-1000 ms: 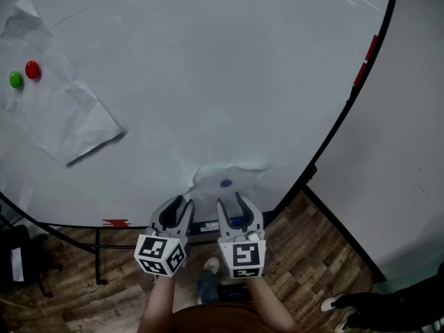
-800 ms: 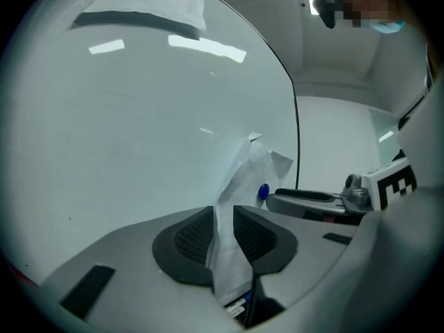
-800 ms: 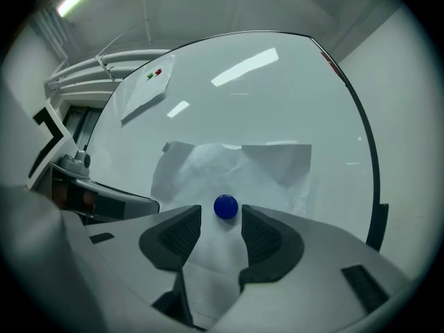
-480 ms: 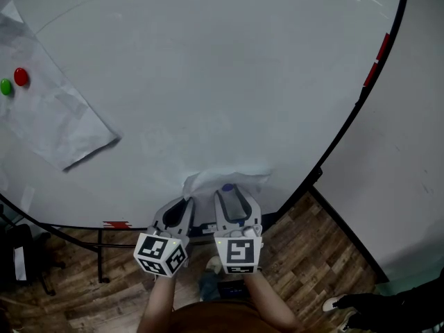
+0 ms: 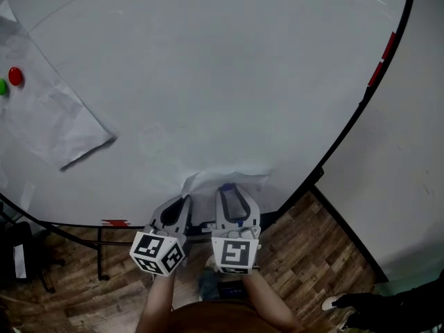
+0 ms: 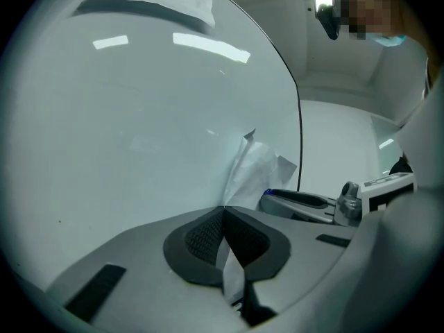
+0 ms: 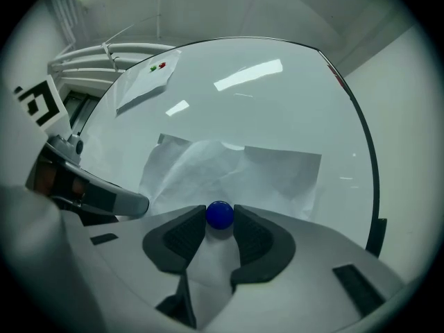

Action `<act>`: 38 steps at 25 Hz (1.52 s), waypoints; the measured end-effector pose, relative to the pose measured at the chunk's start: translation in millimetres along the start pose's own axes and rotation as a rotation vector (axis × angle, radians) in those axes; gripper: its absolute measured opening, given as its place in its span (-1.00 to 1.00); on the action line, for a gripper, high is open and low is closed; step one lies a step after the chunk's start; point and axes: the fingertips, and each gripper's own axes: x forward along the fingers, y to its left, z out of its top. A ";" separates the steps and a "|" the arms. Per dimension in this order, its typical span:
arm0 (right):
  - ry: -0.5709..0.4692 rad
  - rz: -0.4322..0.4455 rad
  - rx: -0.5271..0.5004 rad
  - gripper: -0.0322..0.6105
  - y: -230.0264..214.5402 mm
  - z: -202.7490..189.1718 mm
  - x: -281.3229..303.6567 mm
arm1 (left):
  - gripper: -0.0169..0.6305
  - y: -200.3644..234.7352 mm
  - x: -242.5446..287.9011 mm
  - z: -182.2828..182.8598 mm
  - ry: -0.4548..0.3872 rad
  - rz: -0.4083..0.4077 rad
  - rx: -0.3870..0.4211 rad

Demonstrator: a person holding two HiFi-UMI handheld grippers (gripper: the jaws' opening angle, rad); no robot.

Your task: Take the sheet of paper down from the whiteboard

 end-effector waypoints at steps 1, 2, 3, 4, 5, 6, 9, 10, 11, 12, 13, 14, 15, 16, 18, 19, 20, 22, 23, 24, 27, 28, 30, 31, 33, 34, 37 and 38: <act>0.000 0.003 0.002 -0.47 -0.2 0.0 -0.2 | -0.87 0.2 -0.1 -0.2 0.001 0.000 -0.006; 0.000 0.006 0.007 -0.47 -0.4 -0.1 -0.4 | -0.87 0.2 -0.3 -0.5 0.002 -0.003 -0.017; -0.001 0.010 0.015 -0.47 -0.6 -0.2 -0.7 | -0.87 0.2 -0.3 -0.7 0.003 -0.009 -0.034; -0.002 0.013 0.024 -0.47 -0.8 -0.3 -1.0 | -0.87 0.3 -0.3 -0.7 0.003 -0.017 -0.057; -0.003 0.017 0.031 -0.47 -0.9 -0.4 -1.1 | -0.87 0.8 -0.3 -0.6 0.002 -0.023 -0.079; -0.004 0.020 0.034 -0.47 -0.8 -0.3 -1.1 | -0.87 1.5 -0.4 -0.4 0.000 -0.026 -0.096; -0.029 0.024 0.033 -0.47 -0.9 1.4 -0.2 | -0.88 2.6 -0.6 -0.2 -0.007 -0.027 -0.130; -0.033 0.025 0.036 -0.47 -1.4 1.8 -0.2 | -0.88 2.5 -0.5 -0.3 -0.010 -0.028 -0.141; -0.028 0.029 0.042 -0.47 -1.8 1.8 -0.8 | -0.87 2.6 -0.4 -0.2 -0.011 -0.028 -0.149; -0.019 0.034 0.049 -0.47 -2.0 2.0 -2.1 | -0.87 2.8 -0.4 -0.1 -0.013 -0.029 -0.157; -0.013 0.037 0.052 -0.48 -2.2 2.6 -3.8 | -0.88 3.0 -0.4 0.3 -0.016 -0.030 -0.166; -0.011 0.039 0.053 -0.48 -2.1 3.0 -5.6 | -0.88 3.1 -0.3 0.7 -0.019 -0.032 -0.175; -0.010 0.041 0.053 -0.48 -1.6 2.6 -7.2 | -0.88 3.2 -0.2 1.1 -0.021 -0.034 -0.183; -0.008 0.042 0.053 -0.47 -1.1 1.4 -8.4 | -0.88 3.3 -0.1 1.4 -0.024 -0.035 -0.190; 0.001 0.042 0.052 -0.47 -1.3 -2.3 -10.5 | -0.88 3.1 0.0 1.4 -0.030 -0.038 -0.209; 0.004 0.041 0.050 -0.47 -2.1 -3.7 -11.3 | -0.88 2.9 0.1 1.3 -0.033 -0.039 -0.220; 0.006 0.040 0.049 -0.47 -3.4 -4.4 -12.0 | -0.88 2.8 0.1 1.5 -0.036 -0.040 -0.229; 0.005 0.037 0.049 -0.47 -6.9 -4.7 -13.3 | -0.88 2.6 -0.2 2.0 -0.044 -0.043 -0.251; 0.006 0.034 0.050 -0.47 -9.0 -5.0 -14.1 | -0.88 2.6 -0.5 2.3 -0.048 -0.043 -0.263; 0.006 0.032 0.053 -0.47 -10.9 -5.4 -14.9 | -0.88 2.8 -0.9 2.6 -0.051 -0.043 -0.272; 0.009 0.028 0.058 -0.47 -14.6 -5.7 -18.0 | -0.88 4.5 -4.6 4.1 -0.059 -0.033 -0.291; 0.009 0.028 0.058 -0.47 -15.0 -5.5 -19.1 | -0.88 5.3 -6.5 5.1 -0.063 -0.031 -0.300; 0.009 0.027 0.057 -0.47 -15.8 -5.0 -21.5 | -0.88 6.0 -10.0 7.4 -0.075 -0.030 -0.317; 0.008 0.027 0.056 -0.47 -16.0 -4.7 -22.7 | -0.88 6.0 -11.8 8.6 -0.081 -0.030 -0.323; 0.007 0.029 0.053 -0.47 -16.0 -3.8 -25.1 | -0.88 5.7 -15.9 10.9 -0.094 -0.031 -0.334; 0.006 0.030 0.052 -0.47 -15.8 -3.2 -26.2 | -0.88 5.4 -18.4 12.3 -0.099 -0.029 -0.339; 0.004 0.034 0.054 -0.47 -13.8 -1.2 -28.6 | -0.88 6.0 -26.7 17.1 -0.112 -0.021 -0.344; 0.003 0.036 0.057 -0.47 -12.8 -1.0 -29.3 | -0.88 6.7 -29.7 18.9 -0.116 -0.017 -0.345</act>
